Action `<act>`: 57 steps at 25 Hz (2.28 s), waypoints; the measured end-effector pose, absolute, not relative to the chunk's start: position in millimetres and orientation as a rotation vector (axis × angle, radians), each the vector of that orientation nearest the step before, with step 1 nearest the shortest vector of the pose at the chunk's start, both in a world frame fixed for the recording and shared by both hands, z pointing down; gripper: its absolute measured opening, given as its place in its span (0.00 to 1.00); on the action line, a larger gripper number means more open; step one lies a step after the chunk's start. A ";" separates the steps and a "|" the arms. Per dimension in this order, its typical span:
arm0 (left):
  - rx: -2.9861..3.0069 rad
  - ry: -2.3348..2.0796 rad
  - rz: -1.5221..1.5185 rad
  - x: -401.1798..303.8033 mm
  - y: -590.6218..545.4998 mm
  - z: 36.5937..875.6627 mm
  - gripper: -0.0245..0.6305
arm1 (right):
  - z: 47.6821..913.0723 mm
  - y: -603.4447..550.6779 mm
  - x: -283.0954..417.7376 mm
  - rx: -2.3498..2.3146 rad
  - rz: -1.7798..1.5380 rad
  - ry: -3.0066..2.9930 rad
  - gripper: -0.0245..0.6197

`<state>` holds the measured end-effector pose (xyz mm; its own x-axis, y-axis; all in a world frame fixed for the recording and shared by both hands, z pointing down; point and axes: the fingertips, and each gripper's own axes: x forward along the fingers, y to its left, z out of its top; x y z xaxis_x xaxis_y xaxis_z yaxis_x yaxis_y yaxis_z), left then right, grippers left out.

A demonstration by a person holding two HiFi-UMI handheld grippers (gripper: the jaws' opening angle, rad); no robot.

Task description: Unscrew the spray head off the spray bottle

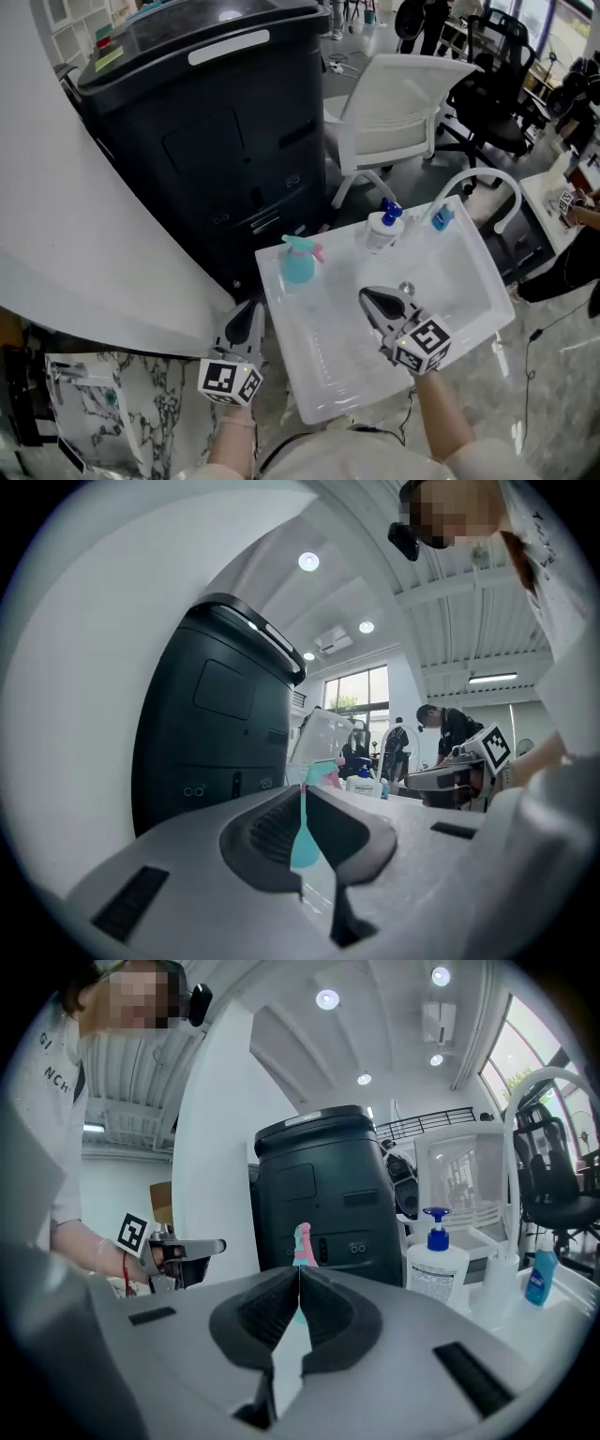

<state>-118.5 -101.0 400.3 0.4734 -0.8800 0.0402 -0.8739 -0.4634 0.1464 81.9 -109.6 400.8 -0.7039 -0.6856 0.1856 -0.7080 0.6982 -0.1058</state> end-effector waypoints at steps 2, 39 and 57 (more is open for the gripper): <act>2.583 -1.504 -0.059 -115.9 -109.4 403.4 0.05 | 401.0 -114.1 78.6 1.147 0.257 -2.770 0.06; 2.780 -1.364 0.700 -13.1 -222.4 500.9 0.63 | 398.4 -205.8 -19.2 0.666 0.178 -2.934 0.21; 2.920 -0.945 0.727 -1.6 -213.3 501.3 0.55 | 397.8 -207.0 -2.1 0.389 0.056 -2.913 0.19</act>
